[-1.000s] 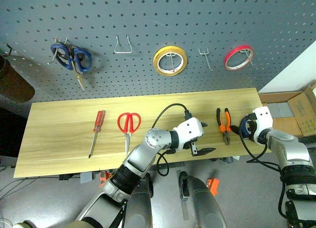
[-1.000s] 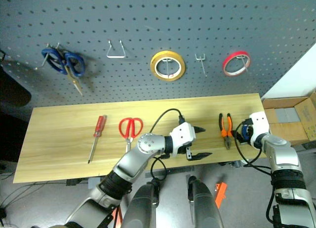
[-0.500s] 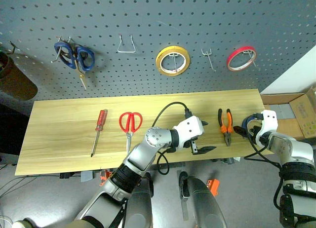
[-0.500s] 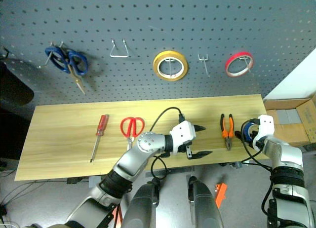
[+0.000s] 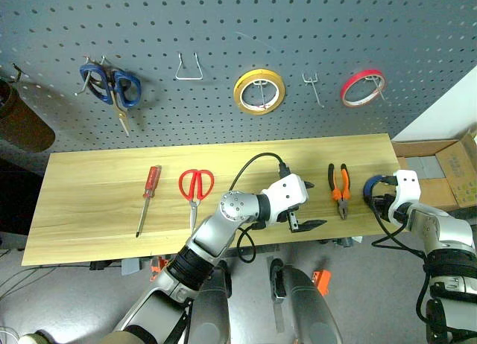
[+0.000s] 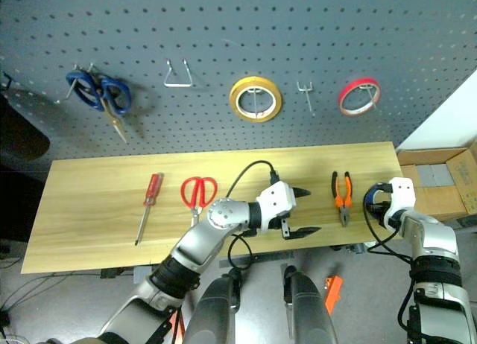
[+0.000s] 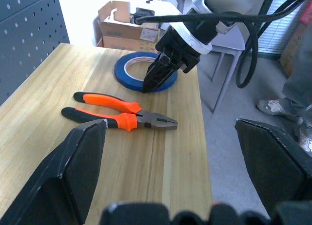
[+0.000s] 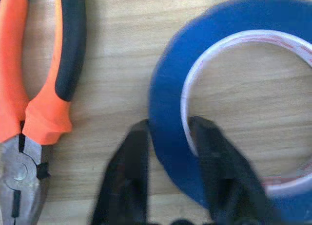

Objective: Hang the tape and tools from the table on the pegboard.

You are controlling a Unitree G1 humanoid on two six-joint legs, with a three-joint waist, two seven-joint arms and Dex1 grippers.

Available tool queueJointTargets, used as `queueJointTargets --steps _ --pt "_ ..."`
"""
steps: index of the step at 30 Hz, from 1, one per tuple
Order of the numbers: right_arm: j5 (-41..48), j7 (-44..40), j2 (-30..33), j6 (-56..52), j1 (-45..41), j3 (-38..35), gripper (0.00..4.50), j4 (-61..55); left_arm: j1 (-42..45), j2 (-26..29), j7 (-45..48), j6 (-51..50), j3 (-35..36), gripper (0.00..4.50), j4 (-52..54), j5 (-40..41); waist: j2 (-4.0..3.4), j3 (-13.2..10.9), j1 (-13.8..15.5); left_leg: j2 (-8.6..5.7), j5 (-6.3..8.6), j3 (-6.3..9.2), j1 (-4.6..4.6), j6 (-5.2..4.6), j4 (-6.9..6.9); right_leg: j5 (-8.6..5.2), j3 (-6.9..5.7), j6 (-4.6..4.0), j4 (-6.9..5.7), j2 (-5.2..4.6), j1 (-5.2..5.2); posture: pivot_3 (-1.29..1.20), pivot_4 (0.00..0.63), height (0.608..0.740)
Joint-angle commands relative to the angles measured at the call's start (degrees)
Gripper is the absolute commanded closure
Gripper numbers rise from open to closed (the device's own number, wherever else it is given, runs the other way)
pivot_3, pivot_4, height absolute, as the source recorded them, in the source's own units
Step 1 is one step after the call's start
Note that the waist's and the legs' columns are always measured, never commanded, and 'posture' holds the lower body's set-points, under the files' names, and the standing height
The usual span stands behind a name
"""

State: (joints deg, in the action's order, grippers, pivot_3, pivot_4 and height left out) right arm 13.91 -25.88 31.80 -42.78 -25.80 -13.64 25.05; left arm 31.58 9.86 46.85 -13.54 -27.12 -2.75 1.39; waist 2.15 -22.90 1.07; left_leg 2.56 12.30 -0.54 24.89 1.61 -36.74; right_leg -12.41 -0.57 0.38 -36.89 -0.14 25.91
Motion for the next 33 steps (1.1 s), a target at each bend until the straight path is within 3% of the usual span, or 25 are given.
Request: queueJointTargets --steps 1,12,17,22,33 --pt "-0.81 -0.51 -0.62 -0.7 2.14 1.7 4.12 2.48 0.3 -0.8 0.2 0.83 -0.23 0.0 0.84 0.05 0.0 0.0 -0.01 0.0 0.0 0.0 0.0 0.0 0.0 0.0 0.0 0.0 0.0 0.0 0.0 0.07 0.425 0.74" --pt "-2.13 -0.14 0.28 0.31 4.11 2.02 4.12 -3.87 0.66 -0.34 0.47 1.51 0.69 0.0 0.45 0.41 -0.05 0.04 0.04 -0.04 0.0 -0.03 0.01 0.0 0.0 0.0 -0.02 0.0 0.0 0.01 0.01 0.05 0.378 0.74" --pt "-1.85 0.63 1.7 -1.36 7.59 1.31 4.12 -14.21 -0.64 0.77 0.85 1.01 2.09 0.0 2.21 1.56 -0.34 0.2 0.07 -0.08 -0.02 -0.14 0.13 0.04 0.03 0.0 0.02 0.0 -0.03 0.01 0.19 0.03 0.335 0.74" --pt "-3.27 2.72 2.83 -1.94 14.29 1.72 4.12 -31.96 -3.63 2.42 1.25 -3.21 5.46 0.0 7.22 5.45 -0.69 0.39 -0.17 -0.16 -0.16 -0.19 0.26 0.27 -0.03 -0.03 0.01 0.06 -0.05 0.0 0.29 0.0 0.29 0.74" --pt "-8.2 11.19 -2.12 -2.76 21.22 8.82 4.12 -61.74 -7.71 3.83 -5.11 -24.3 18.86 0.0 24.82 20.53 -0.95 3.41 -1.24 -0.24 -0.18 -0.12 0.31 0.33 -0.14 -0.03 -0.04 0.1 -0.08 0.0 0.28 -0.02 0.217 0.74"
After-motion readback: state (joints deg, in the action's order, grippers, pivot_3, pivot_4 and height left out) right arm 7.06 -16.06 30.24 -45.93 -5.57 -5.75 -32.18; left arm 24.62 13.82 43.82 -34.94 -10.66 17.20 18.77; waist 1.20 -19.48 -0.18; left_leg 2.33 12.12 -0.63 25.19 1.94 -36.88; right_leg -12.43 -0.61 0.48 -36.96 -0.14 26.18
